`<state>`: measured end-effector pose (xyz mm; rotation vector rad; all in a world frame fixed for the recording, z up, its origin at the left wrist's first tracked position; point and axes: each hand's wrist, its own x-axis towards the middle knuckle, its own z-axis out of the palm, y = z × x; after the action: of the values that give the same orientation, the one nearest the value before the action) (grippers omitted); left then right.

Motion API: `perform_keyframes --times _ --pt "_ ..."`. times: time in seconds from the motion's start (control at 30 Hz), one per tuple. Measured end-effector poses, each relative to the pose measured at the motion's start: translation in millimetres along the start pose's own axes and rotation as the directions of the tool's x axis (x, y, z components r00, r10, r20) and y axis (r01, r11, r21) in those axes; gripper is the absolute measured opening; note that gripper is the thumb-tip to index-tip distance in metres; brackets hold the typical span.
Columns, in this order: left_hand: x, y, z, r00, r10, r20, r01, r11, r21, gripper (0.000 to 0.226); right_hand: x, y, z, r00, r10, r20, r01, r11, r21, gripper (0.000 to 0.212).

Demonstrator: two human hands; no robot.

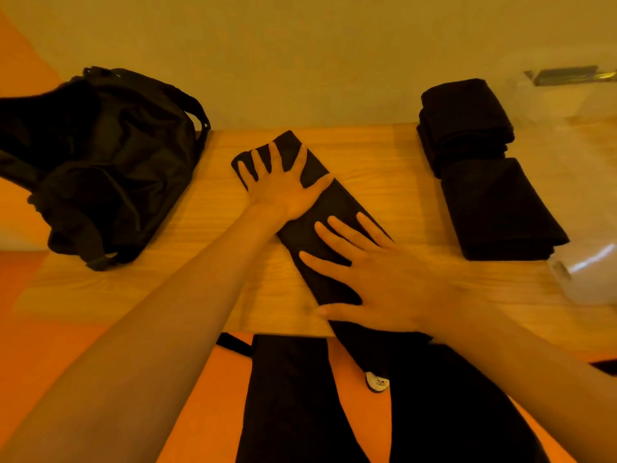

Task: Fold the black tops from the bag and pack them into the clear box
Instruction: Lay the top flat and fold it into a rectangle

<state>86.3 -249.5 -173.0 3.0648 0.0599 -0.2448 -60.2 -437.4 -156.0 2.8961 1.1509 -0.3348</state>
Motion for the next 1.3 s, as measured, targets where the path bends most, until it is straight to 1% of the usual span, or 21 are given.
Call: perform_keyframes --times 0.07,0.13,0.27,0.43,0.57,0.7,0.97,1.1,1.17,1.23,1.3 --pt "9.7 -0.4 1.2 1.000 0.020 0.007 -0.020 1.000 0.013 0.097 -3.1 1.4 5.9 1.000 -0.004 0.016 0.004 1.000 -0.006 0.082" --pt "18.2 1.2 -0.1 0.997 0.075 0.005 -0.076 0.997 0.031 0.096 -5.9 -2.6 10.9 1.000 0.020 -0.014 -0.020 0.999 0.028 0.083" --pt "35.8 13.8 -1.5 0.981 0.192 0.003 -0.192 0.979 0.068 0.092 -1.0 -17.4 15.2 0.988 0.126 -0.086 -0.118 0.989 0.093 0.085" --pt "60.5 30.0 -4.3 0.946 0.323 0.016 -0.323 0.941 0.101 0.091 16.0 -31.2 19.1 0.943 0.296 -0.153 -0.266 0.945 0.190 0.087" --pt "76.6 40.1 -5.8 0.904 0.427 0.013 -0.426 0.897 0.116 0.089 31.8 -40.7 20.9 0.908 0.382 -0.174 -0.346 0.915 0.206 0.089" --pt "85.6 45.6 -5.3 0.881 0.473 0.018 -0.472 0.874 0.119 0.092 40.7 -45.7 22.2 0.879 0.440 -0.185 -0.400 0.890 0.217 0.086" --pt "85.7 45.5 -6.3 0.872 0.490 0.009 -0.487 0.864 0.123 0.091 40.1 -47.4 23.5 0.868 0.450 -0.209 -0.405 0.886 0.226 0.087" --pt "77.6 47.1 -14.3 0.873 0.486 0.027 -0.485 0.863 0.143 0.083 38.7 -47.5 20.4 0.875 0.441 -0.202 -0.398 0.890 0.221 0.085" --pt "59.4 43.2 -16.5 0.886 0.460 -0.050 -0.455 0.886 0.084 0.074 35.0 -42.2 16.8 0.893 0.401 -0.206 -0.344 0.901 0.263 0.082" --pt "24.5 31.7 -18.4 0.885 0.449 -0.123 -0.455 0.890 -0.032 0.066 21.6 -31.7 9.7 0.910 0.333 -0.248 -0.250 0.916 0.315 0.078" --pt "-29.2 10.4 -16.9 0.865 0.490 -0.105 -0.500 0.858 -0.118 0.063 0.3 -20.5 6.9 0.931 0.246 -0.271 -0.158 0.938 0.310 0.073"
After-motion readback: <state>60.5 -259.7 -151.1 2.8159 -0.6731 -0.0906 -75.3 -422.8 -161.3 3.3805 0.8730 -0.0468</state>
